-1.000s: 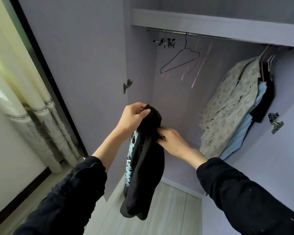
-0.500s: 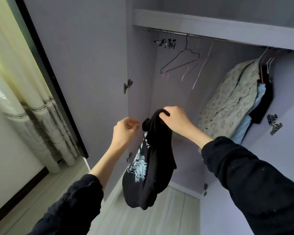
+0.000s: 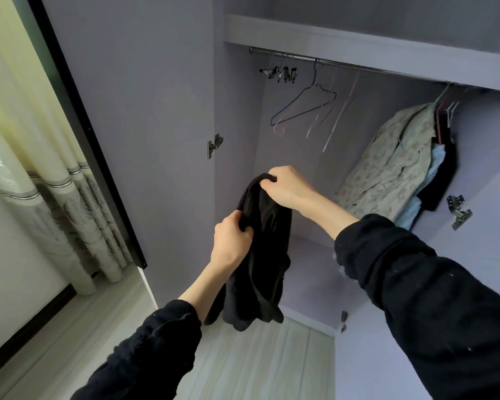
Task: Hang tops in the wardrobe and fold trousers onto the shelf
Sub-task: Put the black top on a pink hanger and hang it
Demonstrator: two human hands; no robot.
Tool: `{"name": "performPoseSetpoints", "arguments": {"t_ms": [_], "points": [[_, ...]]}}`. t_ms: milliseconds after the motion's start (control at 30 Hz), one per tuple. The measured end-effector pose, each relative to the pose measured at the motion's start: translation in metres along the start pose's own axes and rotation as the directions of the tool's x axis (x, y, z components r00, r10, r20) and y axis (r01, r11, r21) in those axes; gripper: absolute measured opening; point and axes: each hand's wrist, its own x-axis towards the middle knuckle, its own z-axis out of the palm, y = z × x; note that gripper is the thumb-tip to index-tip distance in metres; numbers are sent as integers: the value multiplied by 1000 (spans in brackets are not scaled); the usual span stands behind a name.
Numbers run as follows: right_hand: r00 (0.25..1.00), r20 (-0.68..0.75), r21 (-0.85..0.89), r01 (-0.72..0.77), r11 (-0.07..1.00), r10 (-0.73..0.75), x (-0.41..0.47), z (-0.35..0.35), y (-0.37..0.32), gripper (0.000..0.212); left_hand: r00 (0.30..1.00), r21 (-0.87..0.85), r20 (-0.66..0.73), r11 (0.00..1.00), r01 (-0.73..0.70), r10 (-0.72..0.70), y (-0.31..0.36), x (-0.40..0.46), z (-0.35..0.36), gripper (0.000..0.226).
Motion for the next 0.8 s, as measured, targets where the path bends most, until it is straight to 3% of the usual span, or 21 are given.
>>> {"name": "performPoseSetpoints", "arguments": {"t_ms": [133, 200, 333, 433, 567, 800], "points": [[1000, 9, -292, -15, 956, 19, 3, -24, 37, 13, 999, 170, -32, 985, 7, -2, -17, 4, -21, 27], [999, 49, -379, 7, 925, 12, 1, -30, 57, 16, 999, 275, -42, 961, -4, 17, -19, 11, -31, 28], [980, 191, -378, 123, 918, -53, -5, -32, 78, 16, 998, 472, 0, 880, -48, 55, -21, 26, -45, 30], [982, 167, -309, 142, 940, -93, -5, -37, 89, 11, 998, 561, 27, 825, -66, 61, -30, 32, -50, 28], [991, 72, -286, 128, 950, -112, 10, -44, 108, 13, 1000, 519, 5, 855, -17, 17, -29, 43, -45, 28], [984, -131, -490, 43, 870, -122, 59, -66, 156, 22, 999, 400, 20, 916, -33, 28, 5, 101, -22, 22]]}}
